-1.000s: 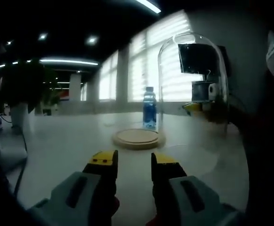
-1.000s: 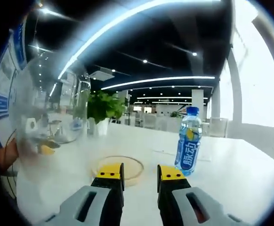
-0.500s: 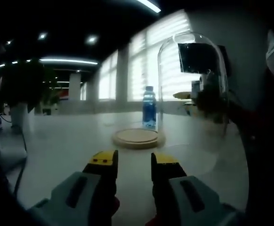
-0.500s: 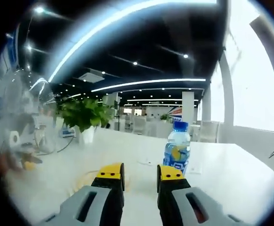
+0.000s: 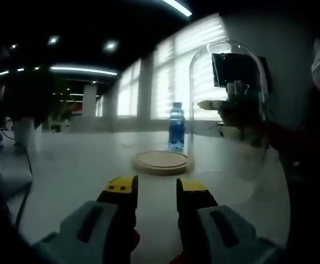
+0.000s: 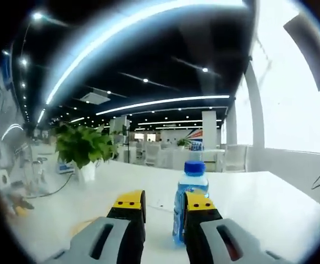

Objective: Open the cover put in the Mizone put the cover back on

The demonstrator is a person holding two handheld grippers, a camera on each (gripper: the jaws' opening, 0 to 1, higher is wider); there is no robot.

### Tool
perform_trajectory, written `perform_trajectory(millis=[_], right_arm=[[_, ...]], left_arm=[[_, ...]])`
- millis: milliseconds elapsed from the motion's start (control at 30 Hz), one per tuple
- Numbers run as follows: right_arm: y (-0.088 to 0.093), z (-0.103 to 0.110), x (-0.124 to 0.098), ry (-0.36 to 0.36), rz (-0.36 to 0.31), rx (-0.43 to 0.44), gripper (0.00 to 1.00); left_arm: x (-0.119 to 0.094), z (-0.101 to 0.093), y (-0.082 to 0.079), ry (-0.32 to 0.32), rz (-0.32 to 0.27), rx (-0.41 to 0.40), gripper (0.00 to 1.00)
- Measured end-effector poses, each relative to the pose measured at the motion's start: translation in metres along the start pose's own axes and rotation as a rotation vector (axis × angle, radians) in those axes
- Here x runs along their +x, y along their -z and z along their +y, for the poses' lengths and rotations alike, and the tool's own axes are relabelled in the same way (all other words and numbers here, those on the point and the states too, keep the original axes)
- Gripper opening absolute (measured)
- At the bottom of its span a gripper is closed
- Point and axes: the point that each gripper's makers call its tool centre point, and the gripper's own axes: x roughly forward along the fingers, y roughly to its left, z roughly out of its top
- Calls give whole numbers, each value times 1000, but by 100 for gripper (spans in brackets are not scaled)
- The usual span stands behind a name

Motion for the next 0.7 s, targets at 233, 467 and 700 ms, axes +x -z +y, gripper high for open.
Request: perform_trajectory(millis=[233,467,700], right_arm=[[-6,-15,24,38,-1,41,20],[-9,-30,34,79,-6,13,20],[-11,-35,53,73,-1,-17,20]], left_arm=[[0,1,1,-4,4,-5,23],[1,3,1,-15,7,-11,23],[0,2,-2,-11,-10,-10,23]])
